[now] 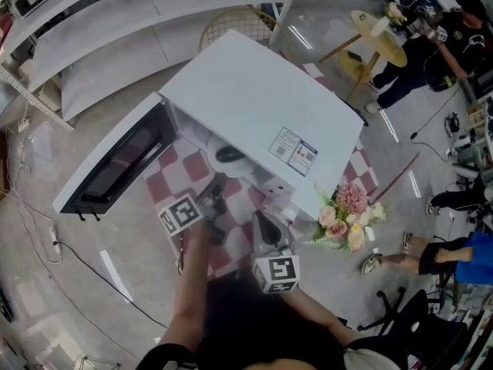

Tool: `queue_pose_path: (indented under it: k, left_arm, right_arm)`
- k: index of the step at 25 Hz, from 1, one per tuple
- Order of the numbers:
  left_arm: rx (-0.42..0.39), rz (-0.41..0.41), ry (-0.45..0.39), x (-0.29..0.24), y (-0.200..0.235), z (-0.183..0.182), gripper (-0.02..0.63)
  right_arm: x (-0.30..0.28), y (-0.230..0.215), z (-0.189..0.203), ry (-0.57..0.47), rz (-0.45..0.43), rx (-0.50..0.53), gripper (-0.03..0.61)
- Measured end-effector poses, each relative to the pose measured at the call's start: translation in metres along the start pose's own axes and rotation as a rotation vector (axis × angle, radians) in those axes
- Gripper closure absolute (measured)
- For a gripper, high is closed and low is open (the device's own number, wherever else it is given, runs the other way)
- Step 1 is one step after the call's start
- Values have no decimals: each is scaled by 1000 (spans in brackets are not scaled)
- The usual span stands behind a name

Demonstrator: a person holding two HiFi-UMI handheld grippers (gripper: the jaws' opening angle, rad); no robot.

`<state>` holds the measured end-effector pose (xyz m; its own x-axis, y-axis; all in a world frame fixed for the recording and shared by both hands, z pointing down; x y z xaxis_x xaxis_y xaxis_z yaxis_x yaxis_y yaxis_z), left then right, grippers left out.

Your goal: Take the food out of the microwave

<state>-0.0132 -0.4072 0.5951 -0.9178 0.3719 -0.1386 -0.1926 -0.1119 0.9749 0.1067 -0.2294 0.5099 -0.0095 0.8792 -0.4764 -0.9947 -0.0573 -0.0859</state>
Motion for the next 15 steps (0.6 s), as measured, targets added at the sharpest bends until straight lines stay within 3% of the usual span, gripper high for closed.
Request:
queue_pose_path:
  k: [8,15]
  left_arm:
    - [72,5,-1,-8,7,1,506]
    - [83,-2,-5,-14,9,0,515]
  right_arm:
    - [0,-1,2,3,-2,-2,578]
    - [-1,-5,4,11,-4,3,578]
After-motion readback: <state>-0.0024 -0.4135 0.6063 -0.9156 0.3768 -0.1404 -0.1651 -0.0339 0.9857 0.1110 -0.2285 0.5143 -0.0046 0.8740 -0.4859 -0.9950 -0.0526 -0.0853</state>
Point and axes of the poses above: the fingertips, and each gripper's own axes: x backward along the fingers, y to its left, z out of its underside, the point moved 10 cm from there along x, backward along the fingers, and after that the axes turned 5 degrees about y, right-handed, at the moved point
